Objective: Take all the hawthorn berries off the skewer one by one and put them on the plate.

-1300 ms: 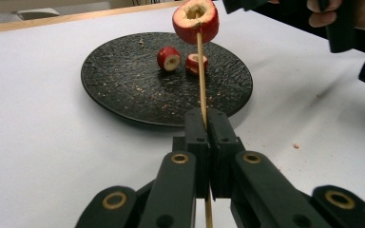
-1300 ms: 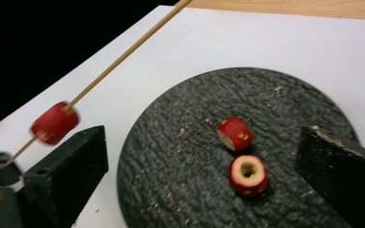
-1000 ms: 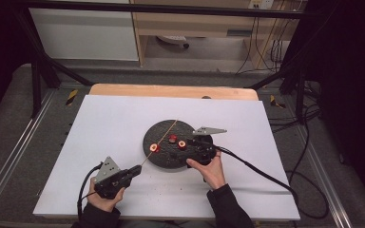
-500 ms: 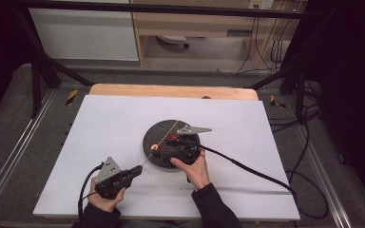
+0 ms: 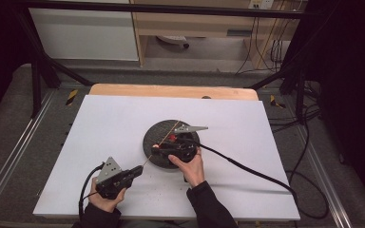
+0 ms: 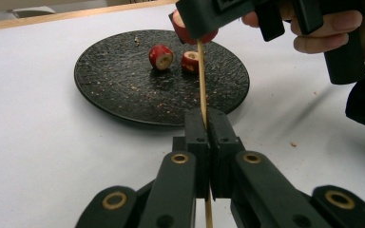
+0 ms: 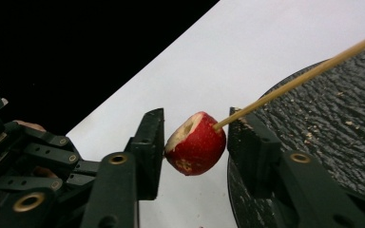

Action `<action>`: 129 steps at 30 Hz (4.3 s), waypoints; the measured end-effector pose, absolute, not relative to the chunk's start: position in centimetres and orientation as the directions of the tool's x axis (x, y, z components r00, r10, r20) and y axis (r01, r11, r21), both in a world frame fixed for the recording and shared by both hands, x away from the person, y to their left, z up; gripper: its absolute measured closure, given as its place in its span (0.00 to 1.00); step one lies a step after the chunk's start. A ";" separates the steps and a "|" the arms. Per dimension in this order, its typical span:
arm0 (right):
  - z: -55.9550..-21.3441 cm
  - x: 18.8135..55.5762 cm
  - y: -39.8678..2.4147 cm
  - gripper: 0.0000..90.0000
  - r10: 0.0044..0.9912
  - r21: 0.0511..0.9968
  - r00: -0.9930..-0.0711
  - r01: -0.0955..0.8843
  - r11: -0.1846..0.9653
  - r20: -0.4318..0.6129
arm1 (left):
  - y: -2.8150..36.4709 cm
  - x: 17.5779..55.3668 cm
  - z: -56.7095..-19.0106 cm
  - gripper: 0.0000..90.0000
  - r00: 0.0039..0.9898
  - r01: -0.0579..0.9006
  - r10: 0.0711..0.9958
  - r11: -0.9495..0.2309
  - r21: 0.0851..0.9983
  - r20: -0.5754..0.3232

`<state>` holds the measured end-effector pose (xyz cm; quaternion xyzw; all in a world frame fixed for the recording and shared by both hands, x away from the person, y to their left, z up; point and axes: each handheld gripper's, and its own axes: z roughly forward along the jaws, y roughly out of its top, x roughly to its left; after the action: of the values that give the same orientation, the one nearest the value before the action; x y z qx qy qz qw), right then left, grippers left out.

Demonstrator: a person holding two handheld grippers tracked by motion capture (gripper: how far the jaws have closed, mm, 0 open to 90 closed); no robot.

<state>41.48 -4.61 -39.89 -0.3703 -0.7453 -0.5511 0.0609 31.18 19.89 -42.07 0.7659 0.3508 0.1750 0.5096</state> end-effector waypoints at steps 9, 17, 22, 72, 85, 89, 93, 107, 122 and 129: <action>-39.4 41.5 -4.9 0.71 0.493 0.782 -0.717 0.614 0.111 0.493 | 19.9 31.1 -42.0 0.98 0.695 0.354 0.714 -0.235 0.905 -0.087; -38.2 42.2 -5.8 0.71 0.527 0.802 -0.714 0.590 0.099 0.460 | 20.0 31.0 -41.9 0.98 0.695 0.348 0.714 -0.228 0.909 -0.087; -37.6 42.5 -6.3 0.71 0.541 0.810 -0.716 0.577 0.102 0.441 | 20.0 31.0 -41.9 0.98 0.696 0.345 0.713 -0.227 0.911 -0.086; -37.7 48.5 -12.0 0.72 0.739 0.810 -0.575 0.582 0.067 0.351 | 20.2 31.0 -41.9 0.98 0.693 0.347 0.716 -0.224 0.911 -0.088; -44.0 48.8 -10.5 0.71 0.765 0.751 -0.559 0.642 0.155 0.320 | 20.2 31.2 -42.0 0.98 0.690 0.356 0.718 -0.229 0.906 -0.089; -44.2 48.7 -10.5 0.70 0.769 0.752 -0.565 0.636 0.174 0.300 | 20.2 31.3 -42.1 0.98 0.688 0.360 0.720 -0.231 0.904 -0.090; -43.6 48.3 -10.9 0.63 0.773 0.767 -0.566 0.619 0.171 0.285 | 20.1 31.3 -42.1 0.98 0.688 0.363 0.720 -0.233 0.902 -0.091; -41.3 43.2 -15.4 0.23 0.726 0.828 -0.642 0.529 0.188 0.245 | 19.8 31.6 -42.1 0.98 0.683 0.375 0.725 -0.248 0.893 -0.086; -44.3 39.1 -21.7 0.02 0.741 0.827 -0.645 0.509 0.236 0.186 | 19.4 32.6 -42.0 0.98 0.674 0.405 0.734 -0.273 0.873 -0.084; -45.4 38.0 -23.3 0.01 0.754 0.812 -0.638 0.517 0.271 0.155 | 19.2 33.3 -41.6 0.98 0.665 0.420 0.743 -0.291 0.860 -0.073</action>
<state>38.05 -23.31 -45.37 -0.4044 -0.7860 -0.4485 -0.1322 33.30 19.17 -41.63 0.7846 0.3707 0.1736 0.4657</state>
